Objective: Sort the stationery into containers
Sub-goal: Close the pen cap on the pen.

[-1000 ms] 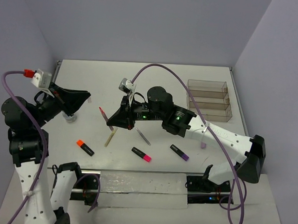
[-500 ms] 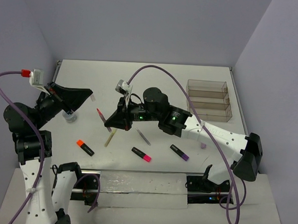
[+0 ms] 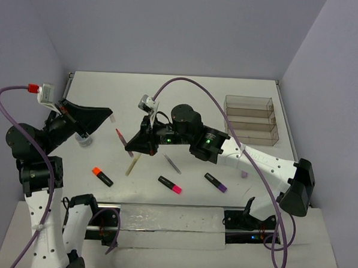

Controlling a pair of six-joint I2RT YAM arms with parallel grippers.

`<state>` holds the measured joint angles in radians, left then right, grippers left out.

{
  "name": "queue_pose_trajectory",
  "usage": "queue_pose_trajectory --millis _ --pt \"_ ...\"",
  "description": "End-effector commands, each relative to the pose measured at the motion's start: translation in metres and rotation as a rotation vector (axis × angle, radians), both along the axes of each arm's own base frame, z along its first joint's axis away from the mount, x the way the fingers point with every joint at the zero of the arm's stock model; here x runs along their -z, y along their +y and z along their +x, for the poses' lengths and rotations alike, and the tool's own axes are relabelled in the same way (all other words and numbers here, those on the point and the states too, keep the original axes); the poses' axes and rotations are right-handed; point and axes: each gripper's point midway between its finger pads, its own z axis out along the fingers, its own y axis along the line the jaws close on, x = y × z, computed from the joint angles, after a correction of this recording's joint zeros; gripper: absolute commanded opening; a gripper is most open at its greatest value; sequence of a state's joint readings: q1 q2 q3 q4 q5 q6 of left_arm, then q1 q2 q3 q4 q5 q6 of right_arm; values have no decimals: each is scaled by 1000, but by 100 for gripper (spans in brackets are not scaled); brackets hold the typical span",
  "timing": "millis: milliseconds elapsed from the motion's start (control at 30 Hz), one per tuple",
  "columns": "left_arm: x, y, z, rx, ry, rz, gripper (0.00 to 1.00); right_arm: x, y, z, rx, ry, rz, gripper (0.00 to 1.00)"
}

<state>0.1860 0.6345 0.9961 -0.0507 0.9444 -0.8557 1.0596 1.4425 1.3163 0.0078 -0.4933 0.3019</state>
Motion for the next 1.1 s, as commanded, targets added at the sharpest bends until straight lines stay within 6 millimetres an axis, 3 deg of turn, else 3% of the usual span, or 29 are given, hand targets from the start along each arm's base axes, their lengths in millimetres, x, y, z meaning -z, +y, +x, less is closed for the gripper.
queue_pose_trajectory --millis 0,1067 --pt "4 -1 -6 9 -29 38 0 -32 1 -1 9 -55 88 0" --pt "14 3 0 -21 -8 56 0 -39 14 8 20 -65 97 0"
